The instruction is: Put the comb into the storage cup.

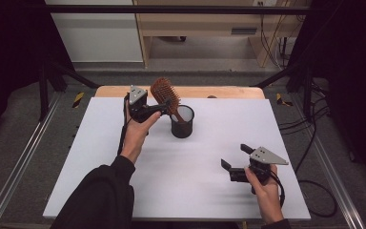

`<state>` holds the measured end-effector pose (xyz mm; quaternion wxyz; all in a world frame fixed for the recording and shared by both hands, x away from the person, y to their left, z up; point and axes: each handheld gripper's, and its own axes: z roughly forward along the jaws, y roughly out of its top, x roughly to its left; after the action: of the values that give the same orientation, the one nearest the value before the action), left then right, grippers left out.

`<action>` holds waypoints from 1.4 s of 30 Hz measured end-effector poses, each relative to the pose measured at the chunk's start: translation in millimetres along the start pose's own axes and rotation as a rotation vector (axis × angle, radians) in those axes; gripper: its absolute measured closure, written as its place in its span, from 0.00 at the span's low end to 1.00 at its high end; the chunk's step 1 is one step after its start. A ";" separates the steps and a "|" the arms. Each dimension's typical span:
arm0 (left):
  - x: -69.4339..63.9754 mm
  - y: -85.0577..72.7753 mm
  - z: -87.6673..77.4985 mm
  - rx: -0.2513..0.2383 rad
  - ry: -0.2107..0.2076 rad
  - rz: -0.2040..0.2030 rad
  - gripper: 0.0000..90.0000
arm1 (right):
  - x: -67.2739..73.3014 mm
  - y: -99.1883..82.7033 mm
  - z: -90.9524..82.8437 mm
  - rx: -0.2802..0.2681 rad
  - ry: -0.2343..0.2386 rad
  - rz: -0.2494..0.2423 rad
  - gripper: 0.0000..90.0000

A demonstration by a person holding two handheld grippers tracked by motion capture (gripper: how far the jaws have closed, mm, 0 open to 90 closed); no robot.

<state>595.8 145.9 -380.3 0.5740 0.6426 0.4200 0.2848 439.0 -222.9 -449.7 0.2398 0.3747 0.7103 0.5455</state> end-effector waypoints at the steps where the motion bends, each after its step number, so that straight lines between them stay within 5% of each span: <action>1: 0.0 -0.1 -1.7 0.000 -0.001 0.000 0.02 | -0.1 0.1 -0.1 -0.002 0.001 0.000 0.04; 28: -11.3 3.1 -42.7 -0.035 -0.033 0.001 0.02 | -1.3 0.1 1.2 -0.003 0.000 0.003 0.04; 42: -8.2 4.6 -69.8 -0.056 -0.026 0.038 0.02 | 0.4 -0.1 0.0 0.006 -0.009 -0.003 0.04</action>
<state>533.6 173.7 -362.4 0.5916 0.6378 0.3922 0.2990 438.7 -222.6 -449.8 0.2428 0.3767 0.7113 0.5415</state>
